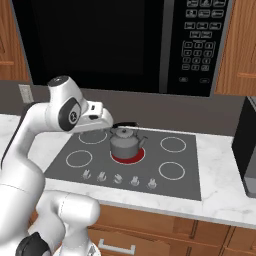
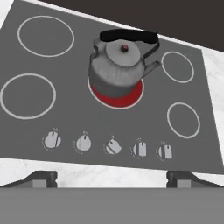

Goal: The kettle is done boiling. Turn off the stove, then wait for 300 timesteps before moving the kettle to the dining table.

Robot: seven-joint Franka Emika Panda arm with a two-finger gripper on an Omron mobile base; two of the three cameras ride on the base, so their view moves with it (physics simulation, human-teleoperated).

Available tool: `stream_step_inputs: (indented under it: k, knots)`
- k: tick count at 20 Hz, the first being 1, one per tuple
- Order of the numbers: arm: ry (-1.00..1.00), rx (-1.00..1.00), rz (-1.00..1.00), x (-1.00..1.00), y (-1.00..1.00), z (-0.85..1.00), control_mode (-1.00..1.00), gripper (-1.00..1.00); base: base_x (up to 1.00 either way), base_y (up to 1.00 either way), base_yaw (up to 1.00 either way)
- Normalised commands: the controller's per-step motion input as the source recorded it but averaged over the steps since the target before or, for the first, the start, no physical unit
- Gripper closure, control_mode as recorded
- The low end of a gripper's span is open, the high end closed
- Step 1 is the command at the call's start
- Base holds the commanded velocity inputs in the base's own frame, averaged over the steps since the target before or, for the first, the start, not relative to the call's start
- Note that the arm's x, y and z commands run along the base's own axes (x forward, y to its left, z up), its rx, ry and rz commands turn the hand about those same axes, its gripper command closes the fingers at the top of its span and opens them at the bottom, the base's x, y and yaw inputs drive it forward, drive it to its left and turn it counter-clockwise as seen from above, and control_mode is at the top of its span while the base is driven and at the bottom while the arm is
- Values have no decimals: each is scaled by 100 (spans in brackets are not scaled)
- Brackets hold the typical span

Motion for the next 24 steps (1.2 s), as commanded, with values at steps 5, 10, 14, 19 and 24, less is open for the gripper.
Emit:
stream_step_inputs:
  k: [5, 10, 14, 19, 24]
  knots:
    - [0, -1, 0, -1, -10, -13, -100, -100, 0, 0, 0]
    - [0, 2, 0, 0, -20, -5, -100, -100, 0, 0, 0]
    - [3, 0, 1, 0, -18, -8, -100, -100, 0, 0, 0]
    - [4, 0, 0, 0, -14, -15, -100, -100, 0, 0, 0]
    - [6, 0, 0, 0, -11, -19, -100, -100, 0, 0, 0]
